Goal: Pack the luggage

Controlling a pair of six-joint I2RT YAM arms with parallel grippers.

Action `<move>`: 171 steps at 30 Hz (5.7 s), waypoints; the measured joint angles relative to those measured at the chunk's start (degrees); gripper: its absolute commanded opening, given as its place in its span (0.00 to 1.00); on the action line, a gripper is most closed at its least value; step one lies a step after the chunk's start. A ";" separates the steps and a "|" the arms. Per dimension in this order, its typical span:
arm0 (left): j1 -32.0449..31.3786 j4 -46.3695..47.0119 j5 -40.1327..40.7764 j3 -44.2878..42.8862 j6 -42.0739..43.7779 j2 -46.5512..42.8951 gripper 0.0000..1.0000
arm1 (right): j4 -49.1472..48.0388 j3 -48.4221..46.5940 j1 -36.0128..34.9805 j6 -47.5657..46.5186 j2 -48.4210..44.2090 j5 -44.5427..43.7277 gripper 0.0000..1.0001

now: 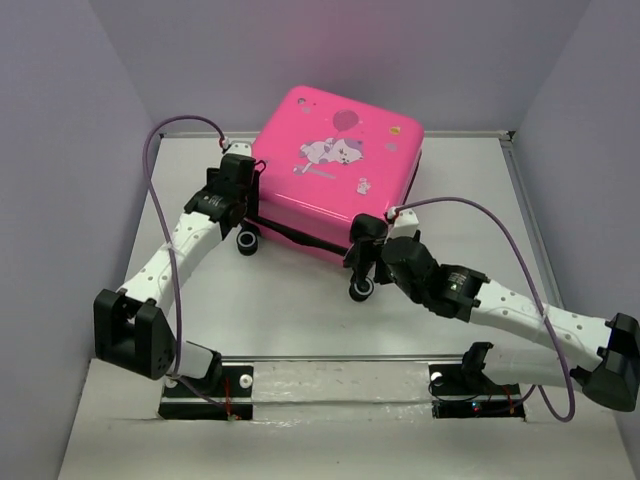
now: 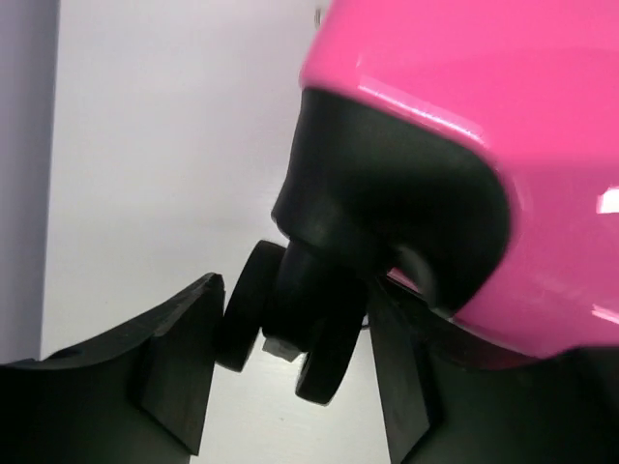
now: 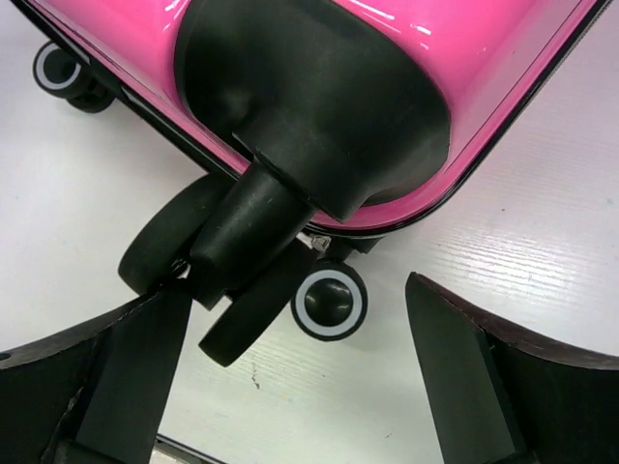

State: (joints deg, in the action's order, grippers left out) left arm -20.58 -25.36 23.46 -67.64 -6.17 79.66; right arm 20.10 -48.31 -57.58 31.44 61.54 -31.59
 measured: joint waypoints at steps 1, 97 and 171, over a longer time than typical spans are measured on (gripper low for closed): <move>0.09 1.11 -0.13 0.00 1.01 0.00 0.25 | 0.04 0.07 0.70 -0.37 -0.28 1.64 0.94; -1.99 12.22 -33.75 21.86 -24.65 -25.00 0.06 | -70.82 34.97 34.32 -13.49 10.08 28.59 0.38; 5.07 20.00 -39.54 25.75 -28.46 -27.47 0.06 | -69.02 43.12 16.85 -7.43 -0.83 11.13 0.53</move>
State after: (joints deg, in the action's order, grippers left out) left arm -15.51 -5.37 -16.08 -41.89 -34.63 52.18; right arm -48.93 -5.19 -40.73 24.01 60.71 -20.47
